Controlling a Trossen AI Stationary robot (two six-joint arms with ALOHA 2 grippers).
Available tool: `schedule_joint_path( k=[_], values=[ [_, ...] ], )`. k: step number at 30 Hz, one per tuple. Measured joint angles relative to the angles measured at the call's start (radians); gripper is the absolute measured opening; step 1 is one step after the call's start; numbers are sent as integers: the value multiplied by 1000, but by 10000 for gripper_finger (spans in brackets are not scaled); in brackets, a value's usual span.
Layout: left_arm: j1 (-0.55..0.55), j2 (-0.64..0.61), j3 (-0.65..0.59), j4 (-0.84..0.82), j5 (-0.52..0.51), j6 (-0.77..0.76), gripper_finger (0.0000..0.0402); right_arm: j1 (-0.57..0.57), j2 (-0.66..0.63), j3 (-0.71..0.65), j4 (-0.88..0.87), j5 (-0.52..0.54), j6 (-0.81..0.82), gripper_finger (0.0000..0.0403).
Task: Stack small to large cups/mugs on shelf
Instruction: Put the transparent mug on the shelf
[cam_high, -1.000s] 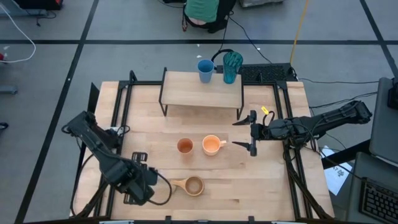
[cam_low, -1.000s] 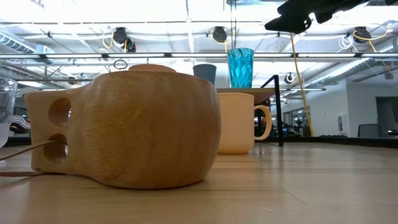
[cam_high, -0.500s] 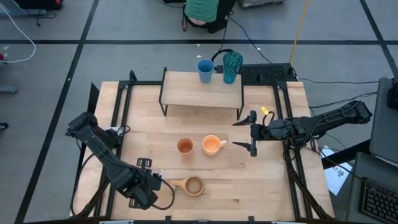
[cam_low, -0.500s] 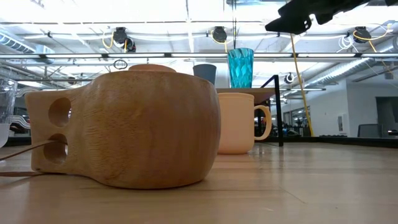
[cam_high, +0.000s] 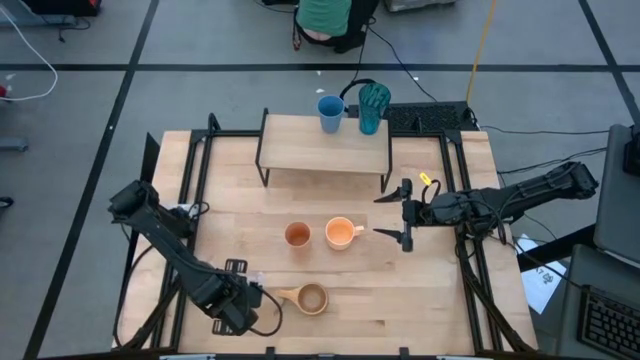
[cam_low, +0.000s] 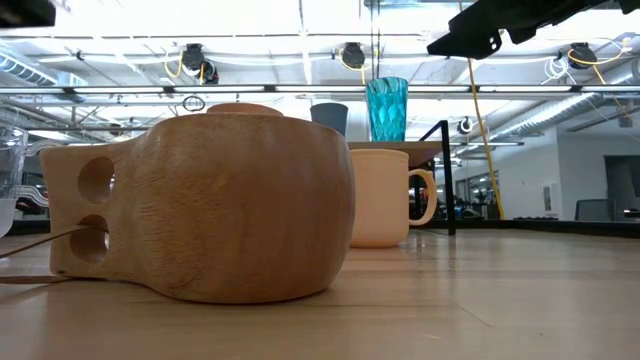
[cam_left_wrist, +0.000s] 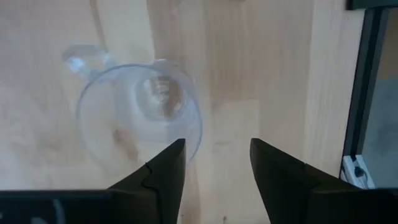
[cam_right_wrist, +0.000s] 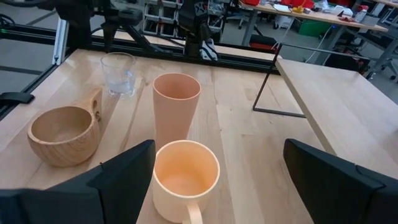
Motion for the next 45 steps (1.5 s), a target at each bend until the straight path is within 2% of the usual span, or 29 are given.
schedule_joint_path(
  k=[12, 27, 37, 41, 45],
  values=[
    [0, 0, -96, 40, -18, 52, 170, 0, 0, 0, 0, 0, -3, 348],
    [2, 0, -97, 41, -18, 132, 8, 0, 0, 0, 0, 0, -3, 348],
    [16, -2, -72, 2, -19, 139, 5, 0, 0, 0, 0, 0, 0, 348],
    [32, -2, -3, -75, -20, 178, 6, 0, 0, 0, 0, 0, -1, 348],
    [62, -2, 116, -190, -20, 248, 5, 0, 0, 0, 1, 0, -2, 348]
  ],
)
